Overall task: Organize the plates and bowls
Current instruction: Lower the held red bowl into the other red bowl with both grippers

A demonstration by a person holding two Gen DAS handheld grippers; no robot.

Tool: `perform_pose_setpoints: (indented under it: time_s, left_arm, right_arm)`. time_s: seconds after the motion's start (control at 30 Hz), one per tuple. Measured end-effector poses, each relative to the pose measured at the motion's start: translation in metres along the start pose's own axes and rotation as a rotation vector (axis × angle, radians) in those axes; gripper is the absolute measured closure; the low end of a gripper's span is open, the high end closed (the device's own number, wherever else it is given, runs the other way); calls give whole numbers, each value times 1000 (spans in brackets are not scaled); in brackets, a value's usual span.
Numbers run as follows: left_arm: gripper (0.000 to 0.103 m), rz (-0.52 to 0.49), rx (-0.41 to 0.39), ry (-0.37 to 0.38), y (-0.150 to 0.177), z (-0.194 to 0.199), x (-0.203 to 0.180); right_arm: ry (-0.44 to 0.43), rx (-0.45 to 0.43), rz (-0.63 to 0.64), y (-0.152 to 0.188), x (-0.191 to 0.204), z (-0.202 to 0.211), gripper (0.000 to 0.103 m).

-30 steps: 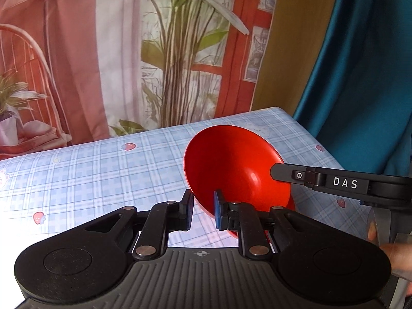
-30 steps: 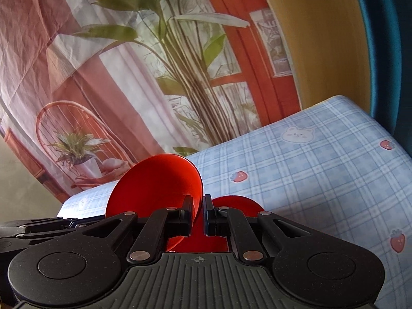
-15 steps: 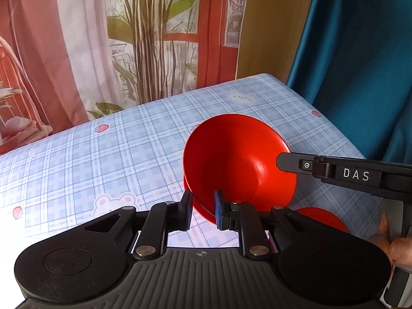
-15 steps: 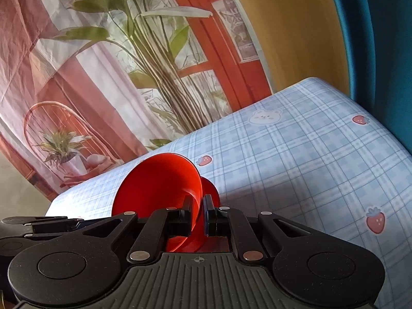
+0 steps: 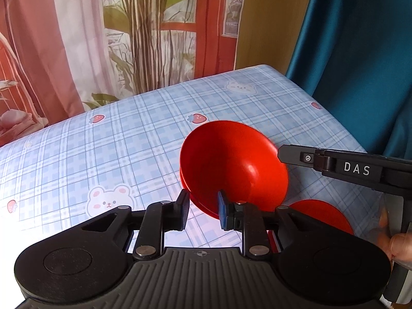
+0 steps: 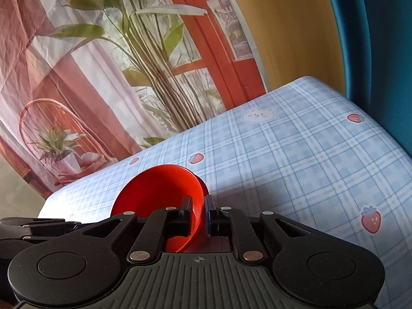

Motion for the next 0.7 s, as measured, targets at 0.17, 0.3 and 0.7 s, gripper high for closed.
perform_pose_setpoints:
  time_s: [0.17,0.3,0.7]
  left_arm:
    - [68,-9,-18,-18,0,12,-4]
    - [68,15,-42,12,5,26,-14]
    - [68,105,-16,78,34,31,-45]
  right_arm:
    - [-5,-11,18,0,2,10,92]
    - [-6,-21,31,6,1,21,92]
    - [43,-60,13,36,-29,61,86]
Point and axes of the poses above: each gripper's, at about its wrist camera, not at the fingertips, and z roughly against the way its jaws point, x to its left, y to its underside, the point moved 7 cm from there along -z, roughly the way its jaws point, and after that the axes turned 11 degrees about -z, right-handed, at the moved point
